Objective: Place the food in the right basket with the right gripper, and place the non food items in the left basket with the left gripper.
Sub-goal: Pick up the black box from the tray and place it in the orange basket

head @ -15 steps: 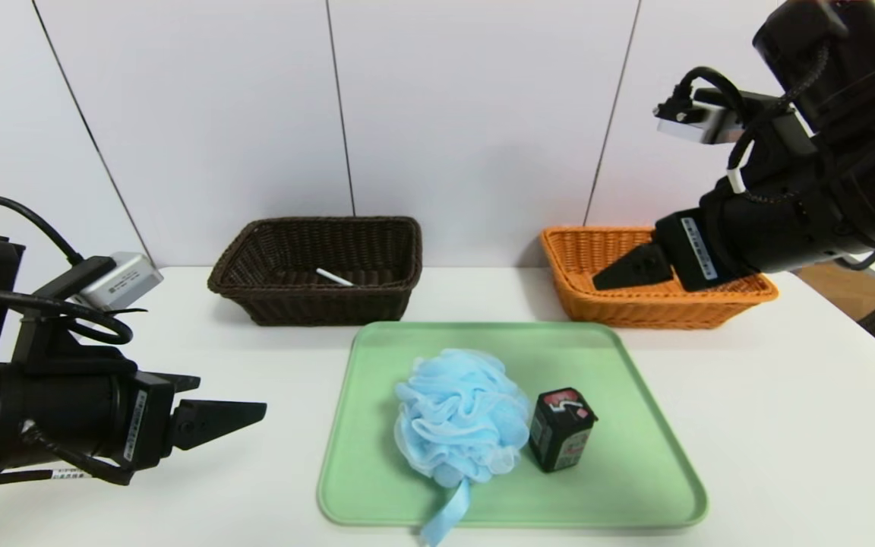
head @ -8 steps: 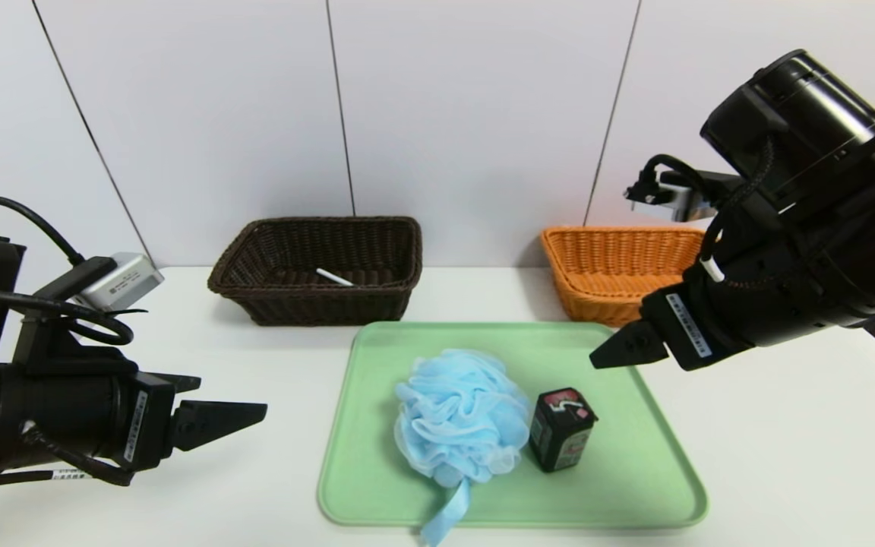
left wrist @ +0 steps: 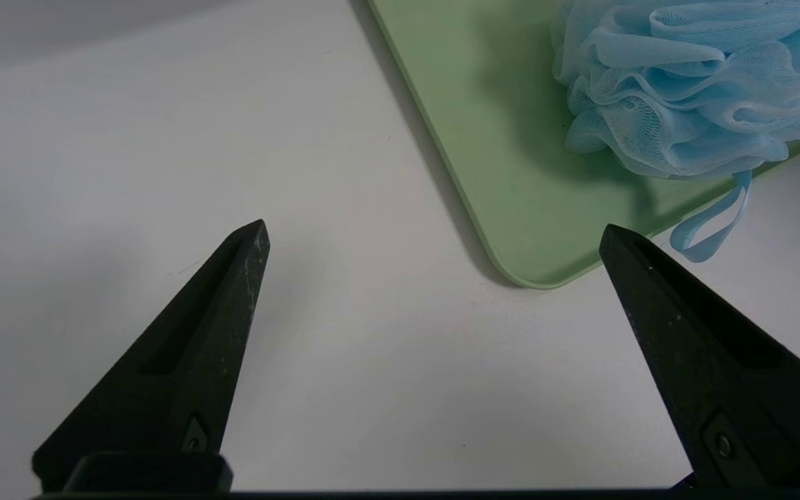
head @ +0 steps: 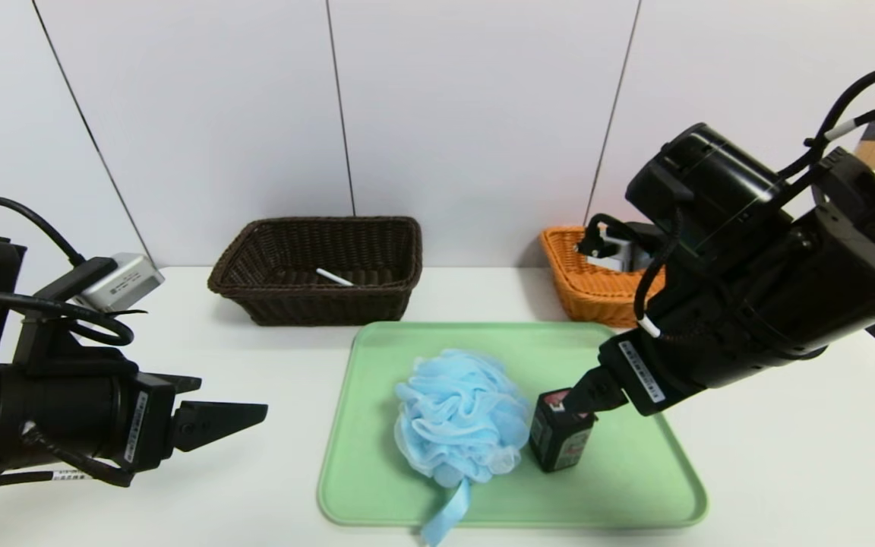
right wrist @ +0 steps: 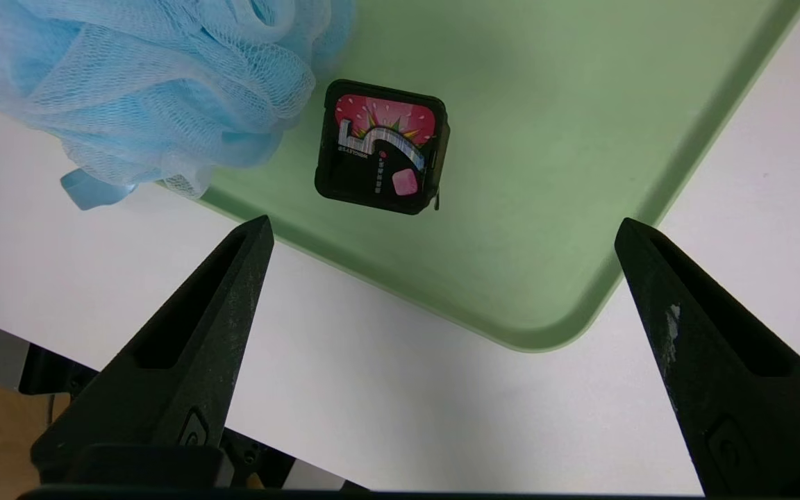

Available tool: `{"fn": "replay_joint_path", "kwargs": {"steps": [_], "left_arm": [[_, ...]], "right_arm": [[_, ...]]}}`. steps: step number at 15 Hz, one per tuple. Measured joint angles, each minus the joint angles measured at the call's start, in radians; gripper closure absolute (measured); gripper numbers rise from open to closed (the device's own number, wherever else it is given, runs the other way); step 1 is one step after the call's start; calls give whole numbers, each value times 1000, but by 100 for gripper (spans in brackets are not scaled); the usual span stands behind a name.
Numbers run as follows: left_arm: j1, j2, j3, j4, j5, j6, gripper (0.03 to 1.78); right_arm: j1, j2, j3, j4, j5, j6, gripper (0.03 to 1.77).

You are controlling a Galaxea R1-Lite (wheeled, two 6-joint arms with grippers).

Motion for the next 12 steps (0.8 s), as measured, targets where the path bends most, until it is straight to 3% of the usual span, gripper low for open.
{"fn": "replay_joint_path", "kwargs": {"steps": [12], "left_arm": [[-1,0,4,0,0,-1,12]], "right_arm": [[24,144,0,-20,-10,3,10]]}}
